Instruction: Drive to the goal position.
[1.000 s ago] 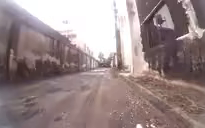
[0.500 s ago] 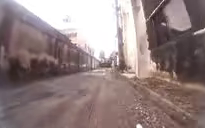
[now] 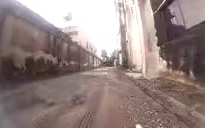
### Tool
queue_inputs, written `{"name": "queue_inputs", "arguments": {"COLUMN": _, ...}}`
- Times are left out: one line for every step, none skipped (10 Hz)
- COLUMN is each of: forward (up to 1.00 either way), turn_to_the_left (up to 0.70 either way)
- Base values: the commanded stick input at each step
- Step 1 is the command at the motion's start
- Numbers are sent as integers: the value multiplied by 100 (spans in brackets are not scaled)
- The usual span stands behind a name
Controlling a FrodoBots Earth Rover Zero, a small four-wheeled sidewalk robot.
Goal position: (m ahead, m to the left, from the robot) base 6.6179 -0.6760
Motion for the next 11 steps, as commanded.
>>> {"name": "queue_inputs", "arguments": {"forward": 100, "turn_to_the_left": 1}}
{"name": "queue_inputs", "arguments": {"forward": 100, "turn_to_the_left": 1}}
{"name": "queue_inputs", "arguments": {"forward": 100, "turn_to_the_left": 1}}
{"name": "queue_inputs", "arguments": {"forward": 100, "turn_to_the_left": 1}}
{"name": "queue_inputs", "arguments": {"forward": 100, "turn_to_the_left": 1}}
{"name": "queue_inputs", "arguments": {"forward": 100, "turn_to_the_left": 1}}
{"name": "queue_inputs", "arguments": {"forward": 100, "turn_to_the_left": 1}}
{"name": "queue_inputs", "arguments": {"forward": 100, "turn_to_the_left": 1}}
{"name": "queue_inputs", "arguments": {"forward": 100, "turn_to_the_left": 1}}
{"name": "queue_inputs", "arguments": {"forward": 100, "turn_to_the_left": 1}}
{"name": "queue_inputs", "arguments": {"forward": 100, "turn_to_the_left": -39}}
